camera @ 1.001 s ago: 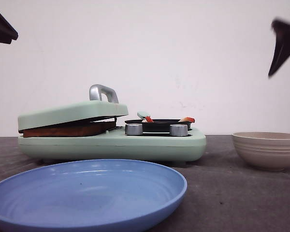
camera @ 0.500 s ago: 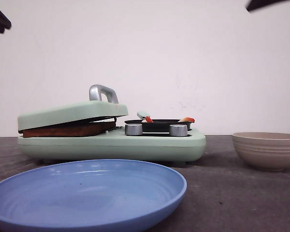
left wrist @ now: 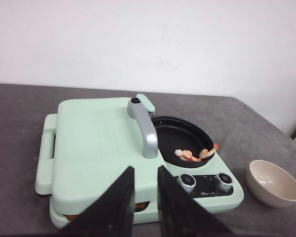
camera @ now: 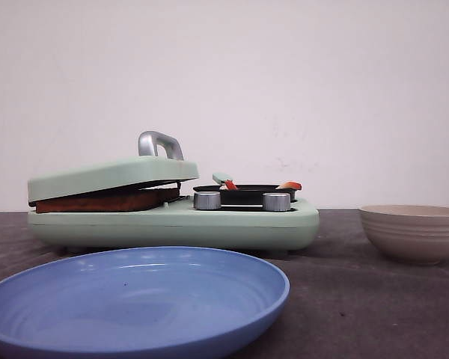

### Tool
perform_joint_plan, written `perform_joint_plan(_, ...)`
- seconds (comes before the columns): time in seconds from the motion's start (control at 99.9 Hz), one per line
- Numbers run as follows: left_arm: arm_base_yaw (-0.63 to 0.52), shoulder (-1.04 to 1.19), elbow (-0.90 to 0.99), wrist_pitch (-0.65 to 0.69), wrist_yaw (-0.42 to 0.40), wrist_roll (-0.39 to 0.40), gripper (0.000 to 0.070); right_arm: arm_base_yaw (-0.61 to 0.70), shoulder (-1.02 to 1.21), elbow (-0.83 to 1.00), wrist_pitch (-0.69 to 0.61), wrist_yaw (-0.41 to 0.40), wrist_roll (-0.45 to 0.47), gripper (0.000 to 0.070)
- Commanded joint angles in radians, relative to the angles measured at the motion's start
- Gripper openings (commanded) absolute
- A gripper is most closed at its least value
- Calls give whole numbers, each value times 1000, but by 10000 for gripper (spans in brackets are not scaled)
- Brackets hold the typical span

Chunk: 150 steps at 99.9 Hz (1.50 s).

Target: Make breakfast with bread and shrimp

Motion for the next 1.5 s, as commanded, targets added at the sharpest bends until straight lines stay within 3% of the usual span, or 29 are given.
perform_joint_plan(0.0, 0, -17, -23, 3, -2, -12, 3, 19, -42, -57, 37, 11, 16, 0)
perform_joint_plan(0.38, 0, -296, -245, 5, -29, -104, 3, 27, -228, -354, 134, 38, 80, 0)
perform_joint_plan(0.57, 0, -396, -307, -90, -43, -114, 3, 27, -276, -428, 141, 55, 90, 0)
perform_joint_plan(0.821, 0, -447, -306, -156, -61, -134, 3, 27, -298, -435, 121, 81, 135, 0)
perform_joint_plan(0.971, 0, -447, -306, -155, -58, -260, 4, 27, -298, -435, 125, 81, 129, 0)
perform_joint_plan(1.491, 0, -447, -306, -155, -58, -257, 3, 27, -298, -435, 126, 81, 129, 0)
